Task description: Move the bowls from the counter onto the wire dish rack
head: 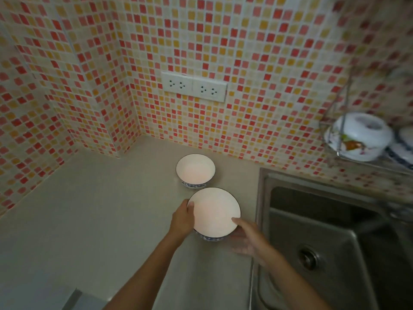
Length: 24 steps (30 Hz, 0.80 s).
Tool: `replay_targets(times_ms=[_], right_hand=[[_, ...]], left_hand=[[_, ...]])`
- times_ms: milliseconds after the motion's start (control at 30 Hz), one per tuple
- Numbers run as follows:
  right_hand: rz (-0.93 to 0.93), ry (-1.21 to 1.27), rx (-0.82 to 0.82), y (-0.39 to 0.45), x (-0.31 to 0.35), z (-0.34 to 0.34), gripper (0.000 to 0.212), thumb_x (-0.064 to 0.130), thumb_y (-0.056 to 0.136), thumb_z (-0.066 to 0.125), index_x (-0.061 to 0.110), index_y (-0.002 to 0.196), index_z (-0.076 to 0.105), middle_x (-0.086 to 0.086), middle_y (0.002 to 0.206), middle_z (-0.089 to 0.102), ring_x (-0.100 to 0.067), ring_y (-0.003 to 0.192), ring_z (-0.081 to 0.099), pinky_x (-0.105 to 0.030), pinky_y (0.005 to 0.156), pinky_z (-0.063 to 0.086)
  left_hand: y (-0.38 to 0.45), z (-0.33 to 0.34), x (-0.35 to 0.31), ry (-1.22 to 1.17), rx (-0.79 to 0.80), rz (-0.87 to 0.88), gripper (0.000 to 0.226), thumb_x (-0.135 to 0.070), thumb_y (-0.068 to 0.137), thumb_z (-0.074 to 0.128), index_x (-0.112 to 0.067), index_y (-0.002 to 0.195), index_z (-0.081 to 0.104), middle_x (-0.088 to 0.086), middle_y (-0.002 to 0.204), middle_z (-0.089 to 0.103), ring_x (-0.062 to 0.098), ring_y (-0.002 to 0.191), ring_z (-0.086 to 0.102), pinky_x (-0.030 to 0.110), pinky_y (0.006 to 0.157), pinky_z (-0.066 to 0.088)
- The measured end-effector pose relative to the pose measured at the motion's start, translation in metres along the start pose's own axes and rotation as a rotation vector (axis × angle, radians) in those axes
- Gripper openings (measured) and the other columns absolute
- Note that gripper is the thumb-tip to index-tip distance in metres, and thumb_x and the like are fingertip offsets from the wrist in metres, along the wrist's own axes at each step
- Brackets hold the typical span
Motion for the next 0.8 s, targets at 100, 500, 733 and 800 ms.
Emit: replay_targets(times_ms=[100,500,733,800], right_hand=[[0.019,0.240,0.058,-0.023,-0.011,-0.056,0.036,0.030,0.083,0.068,0.015,0.114,0.056,-0.019,0.114,0.058,-0.038,0.111,0.059,-0.058,0.084,0.055],[0.015,0.444,-0.118,-0.094,-0.044,-0.260,0.030,0.022,0.086,0.061,0.021,0.115,0.052,-0.014,0.126,0.052,-0.038,0.112,0.057,-0.048,0.074,0.058],[-0.019,0.509,-0.101,-0.107,-0.064,-0.326,0.058,0.013,0.063,0.056,0.018,0.121,0.052,-0.016,0.125,0.051,-0.041,0.108,0.057,-0.048,0.077,0.057],[-0.013,0.497,-0.103,-0.107,-0.069,-0.340,0.063,0.014,0.059,0.056,0.018,0.122,0.051,-0.016,0.127,0.050,-0.041,0.109,0.056,-0.048,0.076,0.057]], left_hand=[[-0.014,0.062,-0.032,0.001,0.111,0.064,0.031,-0.032,0.100,0.033,-0.018,0.115,0.055,0.004,0.106,0.057,0.028,0.100,0.056,0.052,0.086,0.052],[-0.108,0.285,-0.092,-0.084,0.442,0.135,0.041,-0.041,0.099,0.037,-0.016,0.126,0.053,0.007,0.119,0.061,0.026,0.106,0.058,0.047,0.089,0.053],[-0.136,0.349,-0.099,-0.083,0.446,0.191,0.041,-0.051,0.095,0.036,-0.024,0.114,0.061,-0.001,0.111,0.065,0.017,0.100,0.062,0.042,0.085,0.054],[-0.144,0.349,-0.098,0.008,0.363,0.245,0.036,-0.044,0.098,0.034,-0.022,0.109,0.061,-0.002,0.106,0.066,0.017,0.098,0.061,0.038,0.085,0.051]])
Point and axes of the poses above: each hand's wrist, its own y-axis towards the middle knuckle, its own z-axis out of the palm, x = y × z, the point moved 7 cm from there along y, towards the middle knuckle
